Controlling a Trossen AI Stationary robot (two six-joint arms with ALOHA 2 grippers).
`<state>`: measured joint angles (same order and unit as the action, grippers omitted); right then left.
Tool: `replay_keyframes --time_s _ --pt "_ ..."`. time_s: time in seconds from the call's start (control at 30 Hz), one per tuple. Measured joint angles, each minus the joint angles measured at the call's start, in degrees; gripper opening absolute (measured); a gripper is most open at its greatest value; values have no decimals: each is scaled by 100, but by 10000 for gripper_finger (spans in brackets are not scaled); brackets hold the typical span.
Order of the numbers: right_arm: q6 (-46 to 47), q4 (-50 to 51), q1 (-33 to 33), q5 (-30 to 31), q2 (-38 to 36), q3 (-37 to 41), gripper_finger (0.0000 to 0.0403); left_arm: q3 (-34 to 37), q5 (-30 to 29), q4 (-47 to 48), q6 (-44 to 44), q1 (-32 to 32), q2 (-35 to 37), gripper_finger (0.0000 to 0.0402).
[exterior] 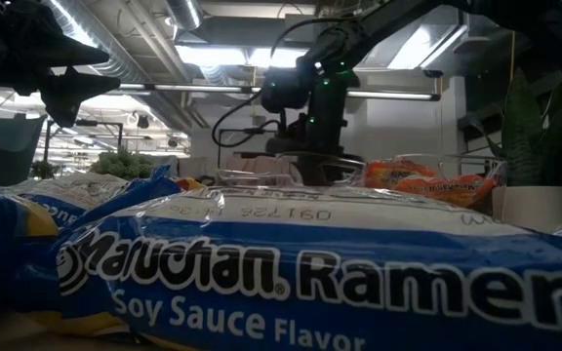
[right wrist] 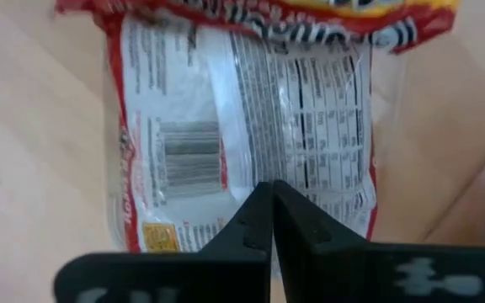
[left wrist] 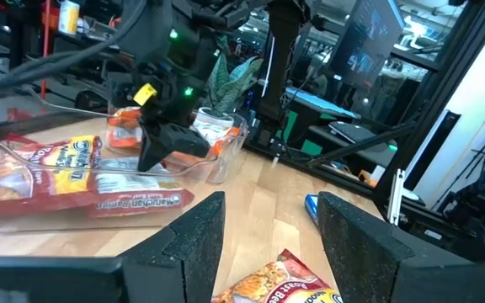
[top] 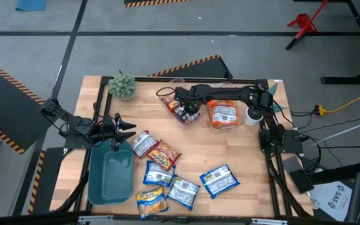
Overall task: Sort Maruchan noodles
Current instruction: Adjust the red noodle pack into the left transparent bin
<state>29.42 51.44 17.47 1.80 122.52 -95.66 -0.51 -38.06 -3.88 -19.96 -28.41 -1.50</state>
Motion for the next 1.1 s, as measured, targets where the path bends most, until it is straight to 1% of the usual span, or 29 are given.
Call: replay_keyframes --time_s 0.27,0.47,0.57,0.7,0.97,1.1 --pt "-76 140 -32 -171 -137 0 0 0 0 0 -47 -1 0 185" --pt "-163 -367 -206 563 -240 -4 0 0 -22 0 -47 -1 0 185" --pt "-437 -814 -264 687 -158 -15 0 0 -33 0 -46 -1 0 185" --pt "-716 -1010 -285 803 9 -4 0 0 -36 0 -45 0 -1 185" --pt "-831 -560 -284 639 129 -25 0 0 -43 0 -45 -1 -7 185" --pt "-861 -144 -284 508 118 -37 0 0 -46 0 -44 -1 -5 185"
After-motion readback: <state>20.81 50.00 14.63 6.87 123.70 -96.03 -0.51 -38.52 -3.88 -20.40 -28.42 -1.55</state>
